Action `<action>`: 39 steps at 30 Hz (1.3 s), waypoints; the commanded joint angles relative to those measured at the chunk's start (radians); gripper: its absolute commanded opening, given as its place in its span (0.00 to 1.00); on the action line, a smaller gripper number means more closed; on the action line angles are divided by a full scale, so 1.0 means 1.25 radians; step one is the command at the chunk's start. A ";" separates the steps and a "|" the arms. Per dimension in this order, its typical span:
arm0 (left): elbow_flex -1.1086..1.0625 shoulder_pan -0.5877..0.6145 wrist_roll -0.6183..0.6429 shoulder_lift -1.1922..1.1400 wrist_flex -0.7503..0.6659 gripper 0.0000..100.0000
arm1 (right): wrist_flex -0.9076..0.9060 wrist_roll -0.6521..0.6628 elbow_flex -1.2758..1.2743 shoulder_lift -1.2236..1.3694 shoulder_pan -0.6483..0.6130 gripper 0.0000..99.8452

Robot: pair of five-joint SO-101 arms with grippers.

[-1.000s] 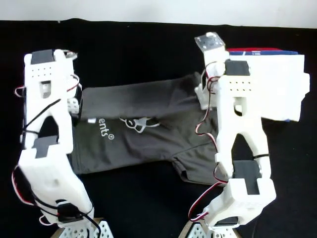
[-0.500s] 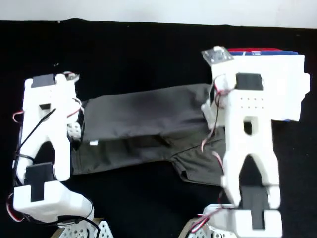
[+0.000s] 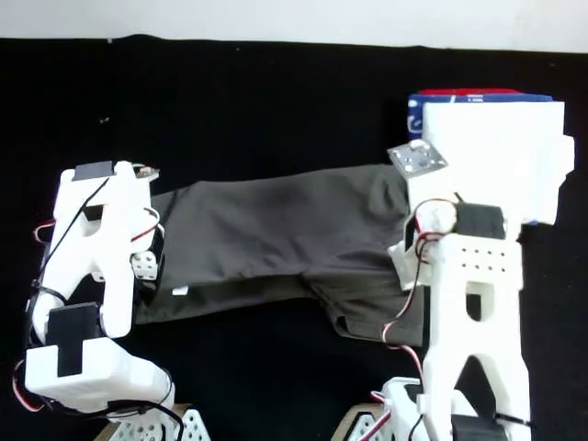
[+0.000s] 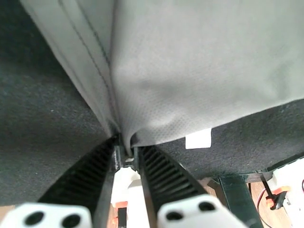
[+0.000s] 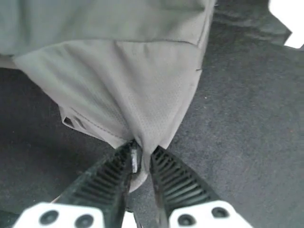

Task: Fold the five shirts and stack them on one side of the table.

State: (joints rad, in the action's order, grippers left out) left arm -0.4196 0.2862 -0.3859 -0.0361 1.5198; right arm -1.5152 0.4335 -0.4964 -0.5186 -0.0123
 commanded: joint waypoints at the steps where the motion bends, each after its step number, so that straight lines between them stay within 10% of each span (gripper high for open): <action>1: -0.002 -0.037 -0.009 0.037 0.014 0.01 | 0.002 0.009 -0.001 -0.035 0.013 0.01; 27: -0.082 -0.046 -0.010 0.036 -0.066 0.01 | 0.037 0.060 -0.133 -0.035 0.046 0.01; 39: 0.193 0.014 -0.010 0.037 0.108 0.19 | -0.044 0.053 0.013 -0.037 0.044 0.21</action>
State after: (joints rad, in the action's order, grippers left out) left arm -0.3291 0.2708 -0.3920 -0.0330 1.5873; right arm -1.5566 0.4979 -0.5792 -0.5340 0.0353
